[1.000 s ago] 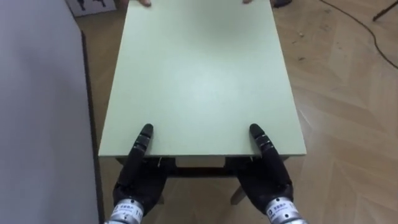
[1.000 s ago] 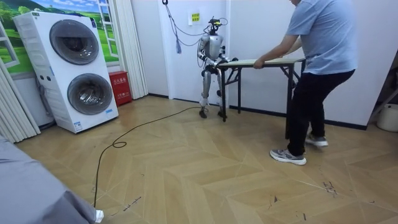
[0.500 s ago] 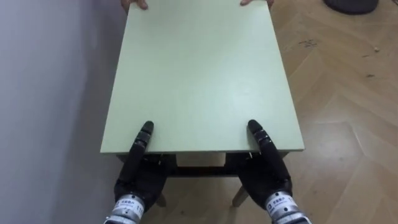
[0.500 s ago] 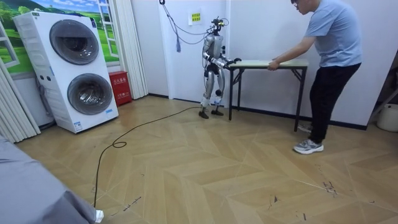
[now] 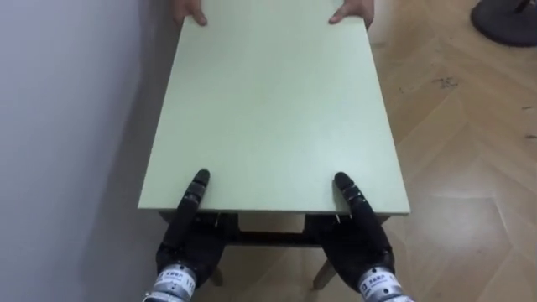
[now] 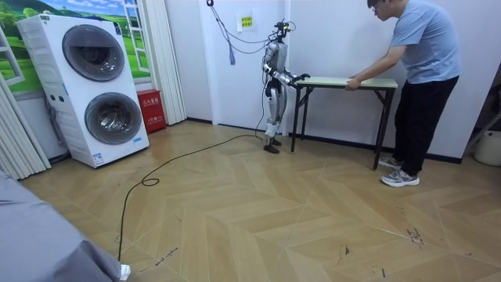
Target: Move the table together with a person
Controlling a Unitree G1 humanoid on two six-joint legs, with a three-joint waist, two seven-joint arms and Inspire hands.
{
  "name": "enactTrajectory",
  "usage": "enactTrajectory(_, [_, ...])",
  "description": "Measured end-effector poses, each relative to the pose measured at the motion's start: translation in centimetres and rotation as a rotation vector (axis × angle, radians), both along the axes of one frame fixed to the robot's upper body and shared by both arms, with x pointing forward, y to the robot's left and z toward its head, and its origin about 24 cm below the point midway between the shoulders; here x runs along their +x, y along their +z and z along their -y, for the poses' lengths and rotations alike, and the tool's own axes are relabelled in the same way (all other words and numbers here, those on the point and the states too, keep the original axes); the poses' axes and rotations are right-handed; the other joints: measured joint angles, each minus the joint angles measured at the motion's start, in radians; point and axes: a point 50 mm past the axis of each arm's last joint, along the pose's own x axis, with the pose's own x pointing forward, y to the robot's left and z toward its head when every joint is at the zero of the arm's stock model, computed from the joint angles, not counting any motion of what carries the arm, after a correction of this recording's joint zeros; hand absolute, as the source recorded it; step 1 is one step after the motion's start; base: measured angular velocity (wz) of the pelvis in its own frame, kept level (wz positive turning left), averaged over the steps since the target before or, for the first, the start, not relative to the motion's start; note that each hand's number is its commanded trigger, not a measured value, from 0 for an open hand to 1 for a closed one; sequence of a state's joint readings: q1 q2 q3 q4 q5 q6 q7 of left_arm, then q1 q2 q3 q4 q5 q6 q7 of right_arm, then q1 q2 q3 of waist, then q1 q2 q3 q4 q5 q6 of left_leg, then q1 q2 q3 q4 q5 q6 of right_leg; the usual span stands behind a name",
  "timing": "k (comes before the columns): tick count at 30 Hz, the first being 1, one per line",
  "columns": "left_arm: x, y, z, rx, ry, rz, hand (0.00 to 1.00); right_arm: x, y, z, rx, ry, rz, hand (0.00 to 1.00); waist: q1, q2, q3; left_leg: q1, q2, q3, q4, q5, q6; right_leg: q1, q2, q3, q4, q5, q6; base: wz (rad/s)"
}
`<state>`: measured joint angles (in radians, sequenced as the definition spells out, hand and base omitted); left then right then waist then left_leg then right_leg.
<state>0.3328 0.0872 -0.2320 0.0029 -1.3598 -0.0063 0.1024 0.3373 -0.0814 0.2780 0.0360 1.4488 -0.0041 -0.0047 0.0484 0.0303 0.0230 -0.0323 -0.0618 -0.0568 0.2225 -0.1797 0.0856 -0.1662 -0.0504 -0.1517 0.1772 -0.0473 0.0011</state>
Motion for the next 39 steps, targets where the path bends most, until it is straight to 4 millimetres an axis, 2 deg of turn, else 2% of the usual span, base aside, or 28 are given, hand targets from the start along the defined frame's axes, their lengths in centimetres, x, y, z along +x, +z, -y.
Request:
enactTrajectory(1, [-0.2,-0.4,0.3,-0.005,-0.001,-0.019,1.0,-0.2,-0.2,0.2,0.001,-0.005,-0.014,1.0,-0.017,0.011,0.0035,0.033,0.004,0.015,-0.021,-0.004,-0.007,0.015,-0.002,-0.004,0.018,0.018,0.002,0.31])
enactTrajectory(3, [-0.3,-0.4,0.4,0.004,-0.002,-0.019,1.0,-0.3,-0.3,0.3,0.003,-0.007,-0.019,1.0,-0.009,0.011,0.005,0.055,0.016,0.055,-0.051,-0.004,-0.008,0.03,0.009,0.004,0.003,0.016,0.002,-0.02])
enactTrajectory(9, [-0.1,-0.3,0.4,0.011,-0.005,-0.015,1.0,-0.3,-0.3,0.2,0.017,-0.013,-0.024,1.0,-0.019,0.011,0.0049,0.073,0.017,0.083,-0.064,-0.004,-0.008,0.047,0.018,0.015,-0.008,0.015,0.004,-0.05])
enactTrajectory(17, [-0.1,-0.4,0.1,0.043,-0.019,-0.016,1.0,-0.8,-0.6,0.3,0.022,-0.015,-0.042,1.0,-0.035,0.01,0.0052,0.097,0.012,0.095,-0.072,-0.004,-0.008,0.068,0.014,0.024,-0.009,0.015,0.004,0.03])
enactTrajectory(20, [-0.5,-0.7,0.1,0.047,-0.024,-0.034,1.0,-1.1,-0.9,0.3,0.021,-0.016,-0.06,1.0,-0.036,0.009,0.0056,0.116,0.009,0.134,-0.068,-0.005,-0.011,0.101,0.011,0.048,-0.032,0.018,0.009,0.01])
enactTrajectory(21, [-0.7,-1.0,0.0,0.053,-0.026,-0.042,1.0,-1.3,-1.2,0.2,0.019,-0.016,-0.07,1.0,-0.039,0.004,0.0087,0.109,0.007,0.153,-0.029,-0.017,-0.032,0.12,-0.004,0.059,-0.047,0.022,0.014,0.18])
enactTrajectory(22, [-0.6,-1.4,0.0,0.061,-0.031,-0.045,1.0,-1.3,-1.5,0.1,0.02,-0.016,-0.076,1.0,-0.036,-0.018,0.0185,0.047,-0.007,0.168,0.115,-0.032,-0.099,0.136,-0.036,0.111,-0.06,0.021,0.024,0.22])
enactTrajectory(23, [-0.5,-1.6,0.1,0.062,-0.037,-0.05,1.0,-1.4,-1.8,0.0,0.021,-0.018,-0.08,1.0,-0.036,-0.046,0.0327,0.001,-0.013,0.169,0.17,-0.055,-0.101,0.141,-0.059,0.154,-0.06,0.023,0.035,0.51])
enactTrajectory(24, [-0.4,-1.6,0.4,0.068,-0.055,-0.05,1.0,-1.6,-2.1,0.2,0.026,-0.023,-0.078,1.0,-0.056,-0.03,0.0126,-0.055,0.051,0.158,0.083,-0.045,-0.098,0.123,-0.055,0.18,-0.049,0.017,0.062,0.49])
enactTrajectory(25, [-0.2,-1.7,0.7,0.078,-0.079,-0.047,1.0,-1.7,-2.4,0.9,0.021,-0.037,-0.078,1.0,-0.053,-0.033,0.0105,-0.069,0.068,0.208,0.061,-0.038,-0.013,0.098,-0.055,0.18,-0.02,-0.014,0.099,0.39])
enactTrajectory(26, [-0.2,-1.8,0.5,0.089,-0.086,-0.051,1.0,-1.7,-2.6,0.8,0.022,-0.035,-0.09,1.0,-0.046,-0.039,0.0082,-0.067,0.067,0.225,0.055,-0.038,-0.01,0.093,-0.056,0.165,-0.016,-0.016,0.101,-0.1])
enactTrajectory(28, [-0.7,-2.3,0.2,0.108,-0.106,-0.072,1.0,-2.2,-2.9,0.7,0.023,-0.025,-0.104,1.0,-0.015,-0.034,0.0095,-0.038,0.062,0.247,0.046,-0.037,-0.009,0.115,-0.057,0.113,-0.029,-0.012,0.099,-0.34])
enactTrajectory(32, [-1.2,-3.3,0.0,0.097,-0.11,-0.078,1.0,-2.5,-3.2,0.7,0.014,-0.018,-0.117,1.0,-0.013,-0.02,0.0042,0.009,0.055,0.25,0.001,-0.035,-0.005,0.136,-0.057,0.093,-0.026,-0.019,0.099,-0.08])
enactTrajectory(36, [-1.7,-4.5,0.0,0.079,-0.096,-0.096,1.0,-2.9,-3.7,0.7,-0.011,0.0,-0.128,1.0,-0.013,-0.001,-0.0074,0.046,0.056,0.25,-0.031,-0.033,-0.007,0.158,-0.051,0.054,-0.026,-0.024,0.094,-0.07])
enactTrajectory(39, [-2.0,-5.2,-0.3,0.073,-0.1,-0.096,1.0,-3.1,-4.2,0.6,-0.015,0.012,-0.136,1.0,-0.012,0.0,-0.0094,0.068,0.056,0.248,-0.053,-0.029,-0.013,0.176,-0.049,0.028,-0.026,-0.029,0.092,-0.01])
